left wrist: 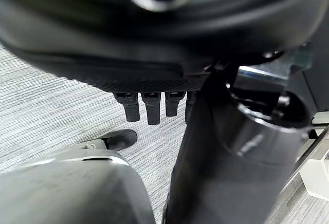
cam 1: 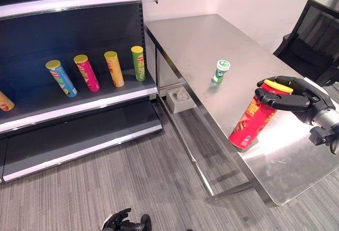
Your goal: Put the goods on the table back onto the shelves and tidy them up.
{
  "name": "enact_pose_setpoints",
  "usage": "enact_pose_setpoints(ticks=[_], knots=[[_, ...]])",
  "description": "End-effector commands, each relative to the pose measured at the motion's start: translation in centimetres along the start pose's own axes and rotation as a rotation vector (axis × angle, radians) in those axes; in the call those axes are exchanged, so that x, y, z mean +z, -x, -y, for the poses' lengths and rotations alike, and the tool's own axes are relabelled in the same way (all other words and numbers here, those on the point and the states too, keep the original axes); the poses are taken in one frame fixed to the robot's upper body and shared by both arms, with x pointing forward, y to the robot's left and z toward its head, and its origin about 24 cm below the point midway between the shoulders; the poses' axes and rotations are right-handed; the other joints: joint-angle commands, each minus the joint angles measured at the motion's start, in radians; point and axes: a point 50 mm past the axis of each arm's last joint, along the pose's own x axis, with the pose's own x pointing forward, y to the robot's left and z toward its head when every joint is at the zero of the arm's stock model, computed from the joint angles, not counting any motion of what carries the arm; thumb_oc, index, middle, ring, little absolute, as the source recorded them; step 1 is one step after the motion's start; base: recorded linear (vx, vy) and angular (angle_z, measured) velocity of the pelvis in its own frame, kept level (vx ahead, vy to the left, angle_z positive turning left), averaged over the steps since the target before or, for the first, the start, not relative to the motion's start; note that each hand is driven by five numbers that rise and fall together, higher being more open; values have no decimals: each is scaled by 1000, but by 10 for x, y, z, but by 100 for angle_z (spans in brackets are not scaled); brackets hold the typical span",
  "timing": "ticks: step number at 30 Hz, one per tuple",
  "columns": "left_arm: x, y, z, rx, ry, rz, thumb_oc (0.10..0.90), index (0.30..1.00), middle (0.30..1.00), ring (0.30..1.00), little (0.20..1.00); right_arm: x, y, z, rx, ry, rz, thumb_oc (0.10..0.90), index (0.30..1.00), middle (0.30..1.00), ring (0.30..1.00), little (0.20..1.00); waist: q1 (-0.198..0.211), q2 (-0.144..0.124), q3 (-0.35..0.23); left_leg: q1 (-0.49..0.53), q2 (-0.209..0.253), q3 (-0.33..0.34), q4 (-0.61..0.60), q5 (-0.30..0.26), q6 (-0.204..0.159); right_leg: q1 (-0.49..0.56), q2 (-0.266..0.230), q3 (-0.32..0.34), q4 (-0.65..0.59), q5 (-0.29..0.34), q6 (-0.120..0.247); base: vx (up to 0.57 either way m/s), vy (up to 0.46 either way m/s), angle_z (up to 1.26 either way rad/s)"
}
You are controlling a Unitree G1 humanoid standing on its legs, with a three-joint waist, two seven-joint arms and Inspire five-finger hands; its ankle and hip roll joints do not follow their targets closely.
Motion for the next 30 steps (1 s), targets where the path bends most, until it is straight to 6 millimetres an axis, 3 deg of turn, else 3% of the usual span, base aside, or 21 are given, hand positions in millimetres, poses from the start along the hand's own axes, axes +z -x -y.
enact_pose_setpoints(ticks=[1, 10, 12, 13, 15, 20, 24, 26, 29, 30], knots=[[22, -6, 2, -32, -32, 58, 800, 900, 900, 900, 900, 77, -5, 15, -37, 117, 274, 400, 300, 300, 300, 300, 38, -31, -39, 95, 80, 5, 10, -141, -98, -3, -64, -45, 6, -7, 68, 0, 0, 0], [26, -5, -6, 1, -12, 76, 800, 900, 900, 900, 900, 93, -3, 6, -93, -13, 512, 400, 300, 300, 300, 300, 52, -21, -40, 96, 88, -17, 10, -138, -101, 15, -54, -58, 6, -24, 58, -11, -55, 7], [24, -3, -11, 16, 10, 82, 800, 900, 900, 900, 900, 113, 0, -1, -96, -10, 639, 400, 300, 300, 300, 300, 69, -17, -39, 90, 99, -44, 10, -125, -107, 22, -40, -63, 6, -38, 45, -46, -132, 25], [24, -3, -11, 16, 10, 82, 800, 900, 900, 900, 900, 113, 0, -1, -96, -10, 639, 400, 300, 300, 300, 300, 68, -17, -39, 90, 99, -45, 10, -125, -107, 23, -40, -64, 6, -38, 45, -88, -178, 48], [24, -2, -14, 33, 35, 93, 800, 900, 900, 900, 900, 137, 6, -5, -117, 32, 760, 400, 300, 300, 300, 300, 92, -19, -22, 66, 109, -80, 26, -103, -112, 24, -21, -58, 6, -55, 26, -108, -122, 45], [32, -2, -13, 48, 128, 136, 800, 900, 900, 900, 900, 166, 22, -10, -169, 132, 919, 400, 300, 300, 300, 300, 126, -24, 40, -86, 105, -141, 178, -97, -144, 27, -23, -121, 6, -63, 5, -157, -34, 43], [35, -2, -19, 75, 144, 153, 800, 900, 900, 900, 900, 173, 26, -15, -186, 210, 950, 400, 300, 300, 300, 300, 124, -29, 40, -82, 193, -183, 160, -82, -163, 30, -49, -169, 11, -54, 19, 0, 156, 72], [37, 0, -26, 108, 134, 171, 800, 900, 900, 900, 900, 177, 29, -18, -195, 271, 960, 400, 300, 300, 300, 300, 101, -25, 37, -63, 312, -171, 133, -24, -167, 10, -106, -180, 25, -50, 49, 9, 450, 33], [35, 1, -28, 117, 127, 169, 800, 900, 900, 900, 900, 173, 28, -19, -197, 267, 950, 400, 300, 300, 300, 300, 99, -11, 24, -38, 334, -180, 103, -16, -187, 3, -117, -173, 33, -54, 58, 81, 346, 26], [36, 1, -28, 114, 111, 173, 800, 900, 900, 900, 900, 175, 32, -17, -227, 307, 953, 400, 300, 300, 300, 300, 92, 15, 6, -36, 328, -231, 84, -15, -214, 11, -152, -165, 34, -40, 82, 148, 477, 13]])
